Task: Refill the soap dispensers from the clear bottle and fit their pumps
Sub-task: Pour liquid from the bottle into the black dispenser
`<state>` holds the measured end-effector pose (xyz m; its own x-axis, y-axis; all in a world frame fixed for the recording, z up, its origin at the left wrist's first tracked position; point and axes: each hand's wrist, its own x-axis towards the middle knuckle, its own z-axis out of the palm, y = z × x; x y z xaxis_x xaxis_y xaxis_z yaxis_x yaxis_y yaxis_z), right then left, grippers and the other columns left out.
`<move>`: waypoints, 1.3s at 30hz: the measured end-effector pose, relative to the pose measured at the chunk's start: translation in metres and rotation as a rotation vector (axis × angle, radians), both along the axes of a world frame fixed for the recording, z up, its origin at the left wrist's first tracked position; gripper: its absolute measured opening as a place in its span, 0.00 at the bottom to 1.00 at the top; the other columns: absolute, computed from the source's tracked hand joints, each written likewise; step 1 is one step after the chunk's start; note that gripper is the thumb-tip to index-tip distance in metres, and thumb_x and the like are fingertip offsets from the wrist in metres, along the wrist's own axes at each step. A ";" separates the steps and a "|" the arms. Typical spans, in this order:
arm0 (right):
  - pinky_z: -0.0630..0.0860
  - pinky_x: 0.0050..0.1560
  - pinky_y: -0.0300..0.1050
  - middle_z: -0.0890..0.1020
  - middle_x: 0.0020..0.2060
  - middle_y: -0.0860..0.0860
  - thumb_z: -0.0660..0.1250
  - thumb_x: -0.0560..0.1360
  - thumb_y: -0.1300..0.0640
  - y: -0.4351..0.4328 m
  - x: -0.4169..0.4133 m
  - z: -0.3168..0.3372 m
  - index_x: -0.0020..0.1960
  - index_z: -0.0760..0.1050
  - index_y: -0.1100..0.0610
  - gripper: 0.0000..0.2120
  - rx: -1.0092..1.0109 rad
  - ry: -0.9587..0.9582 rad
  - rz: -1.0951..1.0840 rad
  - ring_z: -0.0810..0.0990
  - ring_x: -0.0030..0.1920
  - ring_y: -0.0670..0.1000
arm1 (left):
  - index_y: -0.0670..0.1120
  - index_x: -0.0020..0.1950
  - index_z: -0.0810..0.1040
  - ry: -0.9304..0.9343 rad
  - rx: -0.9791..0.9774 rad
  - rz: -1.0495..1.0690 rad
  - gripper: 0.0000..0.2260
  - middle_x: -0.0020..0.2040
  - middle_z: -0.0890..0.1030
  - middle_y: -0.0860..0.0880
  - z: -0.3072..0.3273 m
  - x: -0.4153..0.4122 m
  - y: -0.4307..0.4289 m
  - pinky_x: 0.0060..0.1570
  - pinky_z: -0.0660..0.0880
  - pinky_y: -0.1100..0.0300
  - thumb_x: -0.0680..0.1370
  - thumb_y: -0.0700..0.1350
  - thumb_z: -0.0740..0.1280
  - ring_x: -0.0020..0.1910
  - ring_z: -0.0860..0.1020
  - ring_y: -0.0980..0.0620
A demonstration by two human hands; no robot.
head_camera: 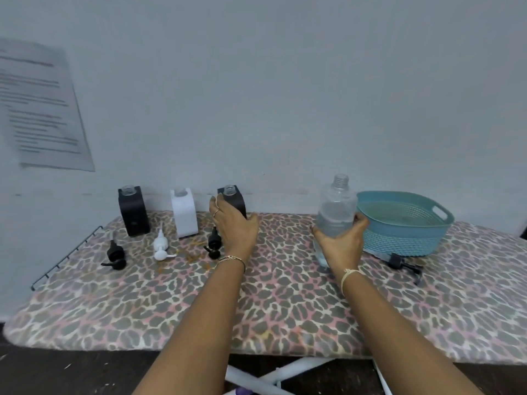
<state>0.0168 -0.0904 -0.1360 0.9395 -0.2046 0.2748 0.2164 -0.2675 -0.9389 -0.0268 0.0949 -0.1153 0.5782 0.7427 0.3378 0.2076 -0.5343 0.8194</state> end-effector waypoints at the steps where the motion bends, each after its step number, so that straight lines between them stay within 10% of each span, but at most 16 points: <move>1: 0.71 0.50 0.42 0.73 0.53 0.52 0.81 0.63 0.55 0.001 0.000 -0.001 0.64 0.60 0.57 0.39 0.007 -0.001 -0.008 0.73 0.48 0.51 | 0.37 0.77 0.49 0.015 -0.015 -0.013 0.41 0.78 0.52 0.40 -0.001 0.002 0.004 0.75 0.53 0.54 0.74 0.44 0.73 0.77 0.53 0.42; 14: 0.69 0.48 0.41 0.72 0.51 0.47 0.79 0.64 0.60 0.005 0.005 -0.008 0.67 0.65 0.56 0.36 0.057 -0.002 -0.033 0.72 0.50 0.49 | 0.42 0.78 0.51 0.030 -0.126 0.009 0.45 0.71 0.70 0.43 -0.011 0.032 0.021 0.63 0.72 0.43 0.71 0.53 0.75 0.68 0.71 0.42; 29: 0.72 0.50 0.42 0.72 0.52 0.47 0.80 0.62 0.56 0.003 0.004 -0.009 0.67 0.65 0.55 0.38 0.043 0.003 -0.012 0.73 0.51 0.49 | 0.48 0.69 0.70 -0.042 -0.186 -0.077 0.29 0.58 0.80 0.49 -0.004 0.015 -0.007 0.43 0.73 0.59 0.69 0.49 0.74 0.49 0.77 0.51; 39: 0.70 0.47 0.40 0.72 0.50 0.47 0.80 0.62 0.57 0.001 0.003 -0.005 0.66 0.65 0.55 0.38 0.019 0.025 -0.015 0.73 0.48 0.48 | 0.51 0.67 0.72 -0.075 -0.153 -0.236 0.26 0.53 0.78 0.56 -0.022 -0.004 -0.038 0.49 0.75 0.62 0.70 0.48 0.74 0.52 0.78 0.55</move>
